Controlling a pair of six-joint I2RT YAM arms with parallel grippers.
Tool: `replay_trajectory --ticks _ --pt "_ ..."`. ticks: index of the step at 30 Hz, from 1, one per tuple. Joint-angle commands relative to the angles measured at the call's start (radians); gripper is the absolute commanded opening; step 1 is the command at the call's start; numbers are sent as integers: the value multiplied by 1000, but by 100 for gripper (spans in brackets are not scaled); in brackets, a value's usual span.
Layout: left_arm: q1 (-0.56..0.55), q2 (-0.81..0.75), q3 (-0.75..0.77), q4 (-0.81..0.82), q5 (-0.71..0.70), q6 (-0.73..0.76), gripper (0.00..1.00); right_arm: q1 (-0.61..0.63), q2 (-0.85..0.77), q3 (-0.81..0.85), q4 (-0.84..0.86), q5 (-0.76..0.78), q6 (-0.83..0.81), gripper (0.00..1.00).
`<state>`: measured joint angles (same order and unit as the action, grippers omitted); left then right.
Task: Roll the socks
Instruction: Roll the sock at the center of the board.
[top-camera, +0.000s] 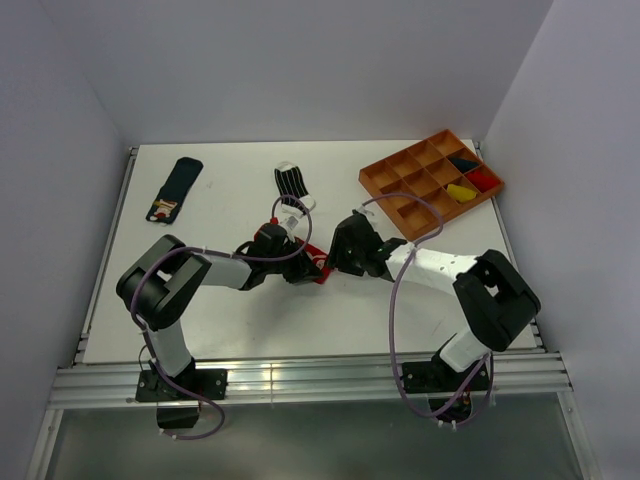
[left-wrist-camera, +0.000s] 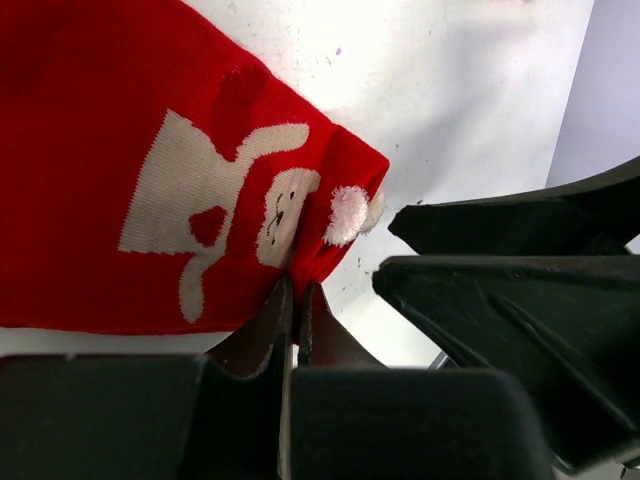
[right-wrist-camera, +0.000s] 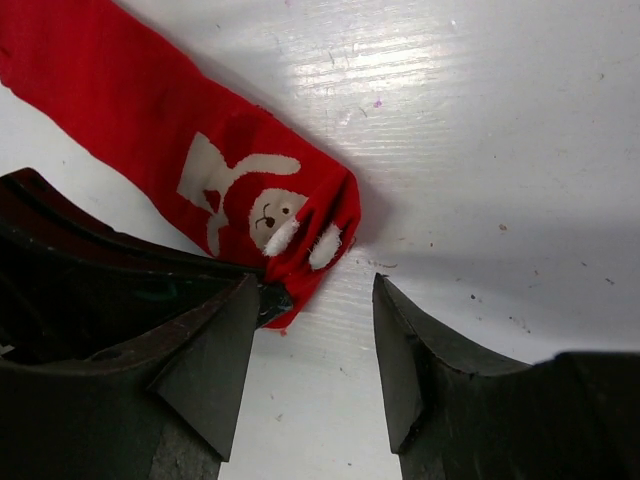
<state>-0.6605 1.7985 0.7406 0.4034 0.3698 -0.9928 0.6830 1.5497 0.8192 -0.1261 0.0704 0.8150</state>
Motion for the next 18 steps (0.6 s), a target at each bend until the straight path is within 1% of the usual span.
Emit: replay_trajectory --ticks 1,6,9,14,18 --pt "1 12 9 43 17 -3 0 7 15 52 6 43 18 55" --pt "-1 10 5 45 21 0 0 7 55 72 25 43 30 47" --pt "1 10 3 49 23 -3 0 7 81 100 19 48 24 45" --pt "1 9 6 45 21 0 0 7 112 117 23 39 29 36" --pt "-1 12 5 45 27 2 0 7 122 127 19 34 27 32"
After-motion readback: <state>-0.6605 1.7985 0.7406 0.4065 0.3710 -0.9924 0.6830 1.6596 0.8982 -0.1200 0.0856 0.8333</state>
